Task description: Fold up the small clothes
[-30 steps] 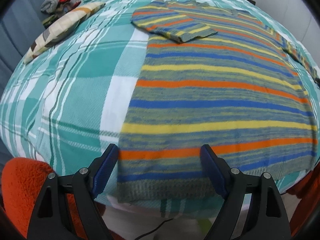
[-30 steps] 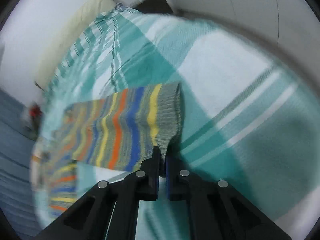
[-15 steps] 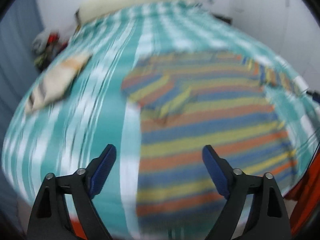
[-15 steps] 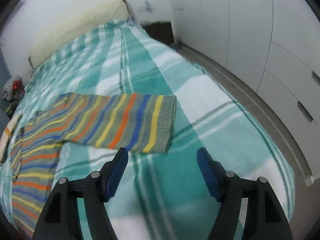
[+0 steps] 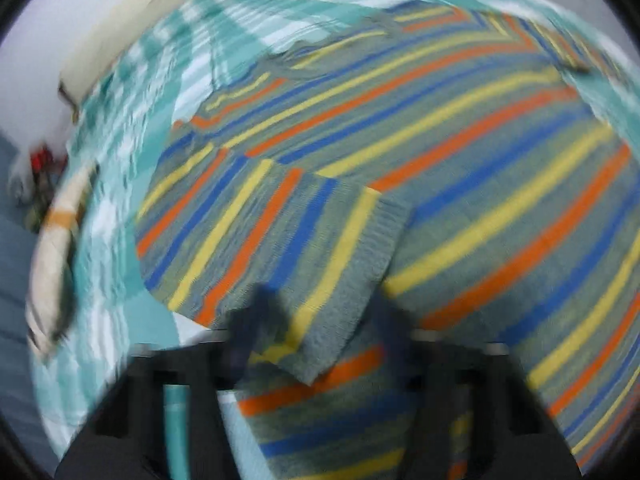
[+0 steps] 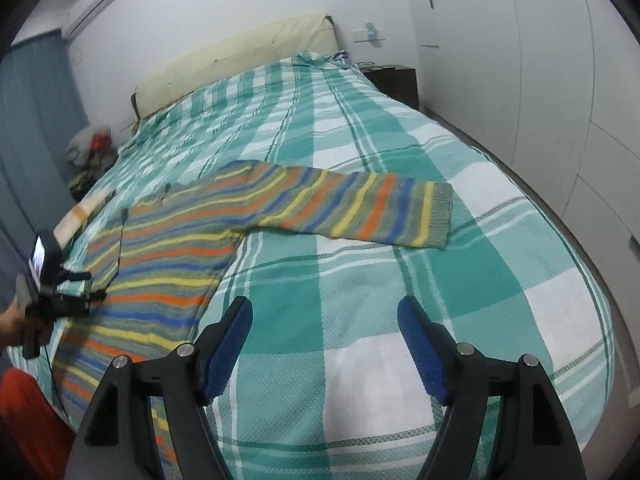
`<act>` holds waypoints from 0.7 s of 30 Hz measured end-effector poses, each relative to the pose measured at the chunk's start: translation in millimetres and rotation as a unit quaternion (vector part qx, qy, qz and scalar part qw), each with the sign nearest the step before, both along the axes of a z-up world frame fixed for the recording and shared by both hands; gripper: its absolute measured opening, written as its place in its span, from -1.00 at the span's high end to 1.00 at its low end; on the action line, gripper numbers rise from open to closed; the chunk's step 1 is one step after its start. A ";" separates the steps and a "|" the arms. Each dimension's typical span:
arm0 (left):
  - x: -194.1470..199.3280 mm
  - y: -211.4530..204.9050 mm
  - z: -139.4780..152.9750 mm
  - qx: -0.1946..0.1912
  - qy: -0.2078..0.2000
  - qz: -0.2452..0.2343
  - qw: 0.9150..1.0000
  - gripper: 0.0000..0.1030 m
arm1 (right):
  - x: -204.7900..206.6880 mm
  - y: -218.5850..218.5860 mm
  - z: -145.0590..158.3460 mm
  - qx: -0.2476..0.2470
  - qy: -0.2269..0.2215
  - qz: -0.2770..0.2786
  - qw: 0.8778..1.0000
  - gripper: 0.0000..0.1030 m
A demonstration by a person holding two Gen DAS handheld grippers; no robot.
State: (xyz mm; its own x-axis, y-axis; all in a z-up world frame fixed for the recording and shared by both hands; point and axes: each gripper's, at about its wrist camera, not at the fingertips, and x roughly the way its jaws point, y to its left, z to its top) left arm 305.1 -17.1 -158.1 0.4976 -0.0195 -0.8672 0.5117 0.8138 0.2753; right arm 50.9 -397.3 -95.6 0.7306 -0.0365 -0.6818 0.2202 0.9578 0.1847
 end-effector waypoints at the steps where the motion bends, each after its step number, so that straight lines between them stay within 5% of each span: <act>1: 9.1 5.1 -0.6 -0.014 0.023 0.022 0.999 0.97 | -0.4 0.8 -0.9 0.002 0.001 0.001 1.000 -0.45; 3: 20.9 20.4 12.5 -0.067 0.025 0.065 0.995 0.98 | 0.9 1.8 -3.0 0.004 0.003 0.001 1.000 -0.45; 5: 40.1 60.9 40.6 -0.150 0.010 0.138 0.979 0.98 | 0.9 1.9 -4.1 0.005 0.002 0.002 1.000 -0.45; 8: 61.9 133.9 72.0 -0.228 -0.027 0.244 0.942 0.99 | 1.3 1.6 -5.7 0.000 0.003 0.003 1.000 -0.45; 9: 71.3 171.7 79.5 -0.249 -0.044 0.298 0.920 0.99 | 1.4 0.8 -6.8 -0.001 0.005 0.002 1.000 -0.45; 10: 79.2 203.8 80.9 -0.258 -0.054 0.343 0.901 0.99 | 1.2 0.1 -7.6 0.000 0.006 0.000 1.000 -0.45; 13: 96.2 266.0 66.5 -0.238 -0.053 0.431 0.869 0.99 | 3.4 -3.8 -10.7 0.009 0.010 -0.007 1.000 -0.45; 15: 103.0 285.5 51.9 -0.212 -0.048 0.452 0.865 0.99 | 6.4 -4.9 -13.0 0.014 0.013 -0.010 1.000 -0.45; 21: 106.6 296.4 27.8 -0.179 -0.040 0.454 0.872 0.99 | 17.6 2.2 -23.1 0.006 0.037 0.000 0.999 -0.45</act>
